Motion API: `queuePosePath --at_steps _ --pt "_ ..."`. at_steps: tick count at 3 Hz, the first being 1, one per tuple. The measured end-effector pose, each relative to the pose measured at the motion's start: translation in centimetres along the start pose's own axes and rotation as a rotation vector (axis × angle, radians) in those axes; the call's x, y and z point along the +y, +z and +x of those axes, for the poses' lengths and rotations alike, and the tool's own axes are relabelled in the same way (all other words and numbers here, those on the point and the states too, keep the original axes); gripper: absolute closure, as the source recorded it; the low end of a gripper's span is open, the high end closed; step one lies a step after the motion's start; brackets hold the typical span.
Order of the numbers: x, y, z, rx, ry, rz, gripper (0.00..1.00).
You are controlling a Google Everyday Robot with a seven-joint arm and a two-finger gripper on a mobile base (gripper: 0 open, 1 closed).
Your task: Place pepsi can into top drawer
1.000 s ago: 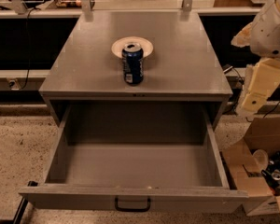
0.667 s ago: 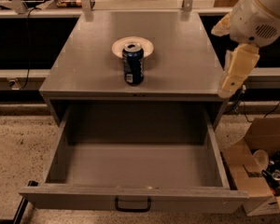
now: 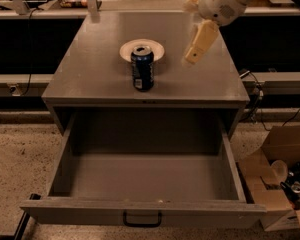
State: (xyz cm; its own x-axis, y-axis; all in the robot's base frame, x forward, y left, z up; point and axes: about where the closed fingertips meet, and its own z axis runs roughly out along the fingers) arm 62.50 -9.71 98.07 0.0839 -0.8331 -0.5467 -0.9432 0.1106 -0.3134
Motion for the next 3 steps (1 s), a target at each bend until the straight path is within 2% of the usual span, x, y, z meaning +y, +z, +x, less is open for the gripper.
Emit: queuePosePath --at_steps 1,2,3 --pt "-2.8 3.1 -1.9 -0.176 0.068 -0.008 0.00" --pt "-3.0 6.0 -2.0 -0.256 0.164 -0.083 0.00" --pt "-1.7 8.5 -2.7 -0.275 0.196 -0.157 0.00"
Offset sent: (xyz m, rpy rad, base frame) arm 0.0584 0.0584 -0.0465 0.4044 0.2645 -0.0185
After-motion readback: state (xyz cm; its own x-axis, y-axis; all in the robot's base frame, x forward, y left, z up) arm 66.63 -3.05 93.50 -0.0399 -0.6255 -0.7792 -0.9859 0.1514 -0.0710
